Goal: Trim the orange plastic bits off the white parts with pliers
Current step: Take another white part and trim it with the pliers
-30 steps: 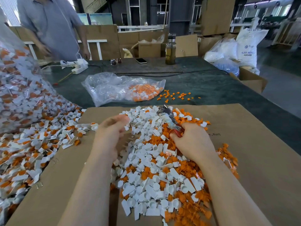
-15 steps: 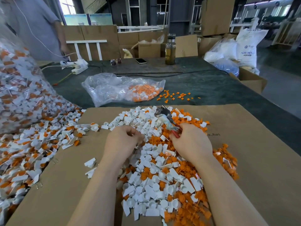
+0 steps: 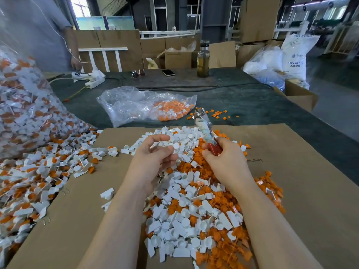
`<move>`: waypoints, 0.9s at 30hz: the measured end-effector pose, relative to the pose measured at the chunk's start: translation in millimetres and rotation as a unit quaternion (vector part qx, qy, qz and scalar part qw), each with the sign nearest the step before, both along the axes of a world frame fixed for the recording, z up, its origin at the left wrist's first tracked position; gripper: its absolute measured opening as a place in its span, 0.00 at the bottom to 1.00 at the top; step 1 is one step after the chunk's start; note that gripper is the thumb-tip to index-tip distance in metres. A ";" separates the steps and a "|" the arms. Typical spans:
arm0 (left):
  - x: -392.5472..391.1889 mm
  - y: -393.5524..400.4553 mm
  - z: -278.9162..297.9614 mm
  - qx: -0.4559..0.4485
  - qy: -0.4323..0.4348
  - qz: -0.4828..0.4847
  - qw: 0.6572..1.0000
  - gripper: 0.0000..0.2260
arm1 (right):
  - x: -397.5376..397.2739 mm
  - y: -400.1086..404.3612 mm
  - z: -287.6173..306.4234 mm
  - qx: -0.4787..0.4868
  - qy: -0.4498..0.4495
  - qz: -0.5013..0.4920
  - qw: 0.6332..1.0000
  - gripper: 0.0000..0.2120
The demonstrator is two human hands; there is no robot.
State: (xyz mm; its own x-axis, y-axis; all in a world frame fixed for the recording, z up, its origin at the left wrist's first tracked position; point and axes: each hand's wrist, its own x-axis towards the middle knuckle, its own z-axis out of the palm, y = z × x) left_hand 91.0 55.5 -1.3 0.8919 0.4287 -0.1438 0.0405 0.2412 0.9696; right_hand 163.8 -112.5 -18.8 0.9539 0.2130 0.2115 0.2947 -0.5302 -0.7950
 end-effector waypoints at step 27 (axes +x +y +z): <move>3.8 -29.9 2.6 0.085 -0.044 0.050 0.994 0.02 | -18.5 13.6 8.7 0.065 -0.111 0.016 0.992 0.08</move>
State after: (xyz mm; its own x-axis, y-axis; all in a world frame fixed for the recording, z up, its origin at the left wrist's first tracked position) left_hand 94.8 25.6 1.3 0.8495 0.5273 0.0145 -0.0614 0.0715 0.9955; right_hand 145.4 -98.9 -10.1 0.8742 0.1993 0.4429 0.4847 -0.4149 -0.7700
